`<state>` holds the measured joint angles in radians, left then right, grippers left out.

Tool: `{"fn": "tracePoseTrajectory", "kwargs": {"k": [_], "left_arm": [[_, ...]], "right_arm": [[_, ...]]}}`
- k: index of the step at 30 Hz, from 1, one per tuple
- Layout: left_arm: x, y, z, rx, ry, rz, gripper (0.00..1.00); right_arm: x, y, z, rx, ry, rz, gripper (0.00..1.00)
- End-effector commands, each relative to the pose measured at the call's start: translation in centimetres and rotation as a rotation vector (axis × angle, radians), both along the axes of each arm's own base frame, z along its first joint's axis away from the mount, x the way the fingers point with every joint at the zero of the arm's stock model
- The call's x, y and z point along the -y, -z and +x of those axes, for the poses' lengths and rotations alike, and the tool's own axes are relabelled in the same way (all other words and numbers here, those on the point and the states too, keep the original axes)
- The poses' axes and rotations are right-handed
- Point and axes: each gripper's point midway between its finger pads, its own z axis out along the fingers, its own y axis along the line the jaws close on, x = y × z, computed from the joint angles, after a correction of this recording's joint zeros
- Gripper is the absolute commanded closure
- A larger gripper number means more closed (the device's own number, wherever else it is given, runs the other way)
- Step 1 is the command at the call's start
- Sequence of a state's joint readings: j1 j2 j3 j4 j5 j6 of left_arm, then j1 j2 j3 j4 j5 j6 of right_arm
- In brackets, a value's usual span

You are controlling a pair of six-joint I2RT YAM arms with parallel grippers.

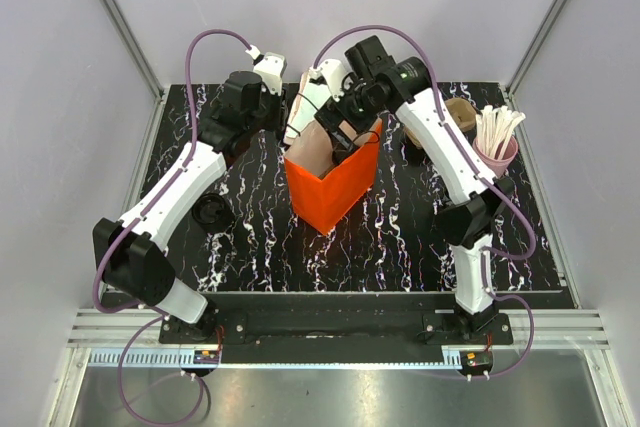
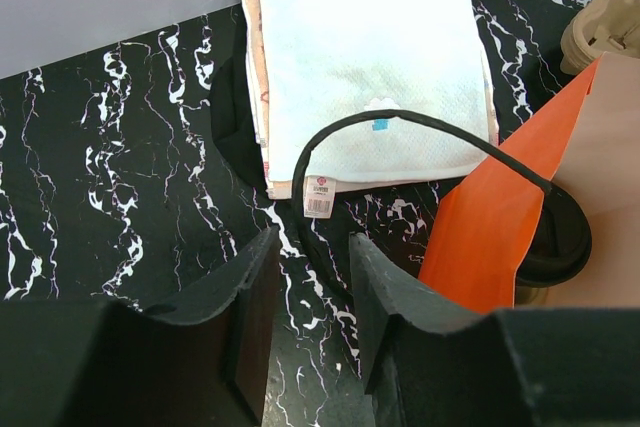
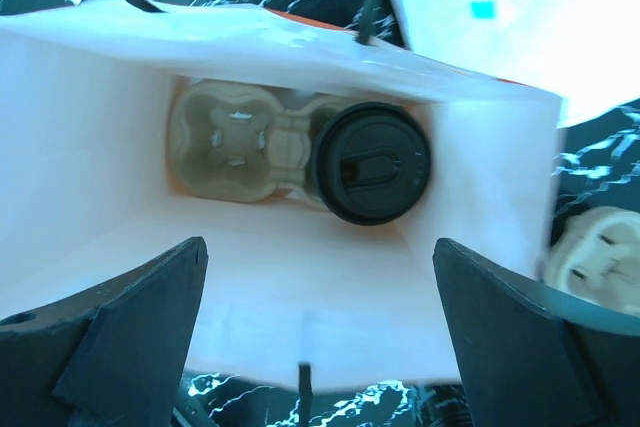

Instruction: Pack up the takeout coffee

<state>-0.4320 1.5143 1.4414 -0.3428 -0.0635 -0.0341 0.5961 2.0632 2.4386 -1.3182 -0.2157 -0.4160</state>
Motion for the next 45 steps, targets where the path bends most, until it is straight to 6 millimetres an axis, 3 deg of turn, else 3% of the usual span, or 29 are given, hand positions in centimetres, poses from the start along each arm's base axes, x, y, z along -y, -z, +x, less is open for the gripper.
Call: {"fn": "tracePoseTrajectory", "kwargs": {"k": [1,14,19,26,35,36,38,39,40,42,44,45], "left_arm": [[0.4,-3.8,0.1,0.089,0.015,-0.040,0.61],[0.6,-3.8,0.0,0.089,0.027,-0.045,0.53],[0.6,-4.1,-0.1,0.093,0.031,-0.046,0.47],[0.7,-4.2,-0.5,0.090,0.045,-0.053,0.46],[1.0,-5.5,-1.8,0.107,0.080,-0.083,0.51],[1.0,-5.7,-2.0,0.108,0.087,-0.087,0.51],[1.0,-6.0,-2.3,0.113,0.091,-0.092,0.54],[1.0,-6.2,-2.6,0.118,0.098,-0.098,0.55],[1.0,-6.2,-2.7,0.118,0.103,-0.098,0.55],[1.0,-6.6,-3.2,0.125,0.111,-0.106,0.56],[1.0,-6.6,-3.4,0.123,0.116,-0.110,0.57],[1.1,-6.8,-3.6,0.126,0.123,-0.114,0.58]], "right_arm": [[0.8,-5.7,-0.4,0.156,0.014,0.054,0.00],[2.0,-12.6,-0.8,0.340,0.068,0.165,0.00],[2.5,-14.1,-1.4,0.376,0.079,0.188,0.00],[4.1,-16.4,-1.7,0.457,0.144,0.207,0.00],[5.9,-17.4,-3.0,0.516,0.169,0.212,0.00],[6.0,-16.5,-3.0,0.503,0.163,0.196,0.00],[6.5,-17.0,-3.6,0.530,0.154,0.195,0.00],[6.6,-15.9,-3.6,0.513,0.147,0.175,0.00],[7.0,-16.5,-4.2,0.537,0.146,0.187,0.00],[7.2,-15.2,-4.5,0.527,0.129,0.160,0.00],[7.8,-15.6,-5.3,0.552,0.119,0.170,0.00],[7.9,-14.8,-5.5,0.538,0.111,0.159,0.00]]}}
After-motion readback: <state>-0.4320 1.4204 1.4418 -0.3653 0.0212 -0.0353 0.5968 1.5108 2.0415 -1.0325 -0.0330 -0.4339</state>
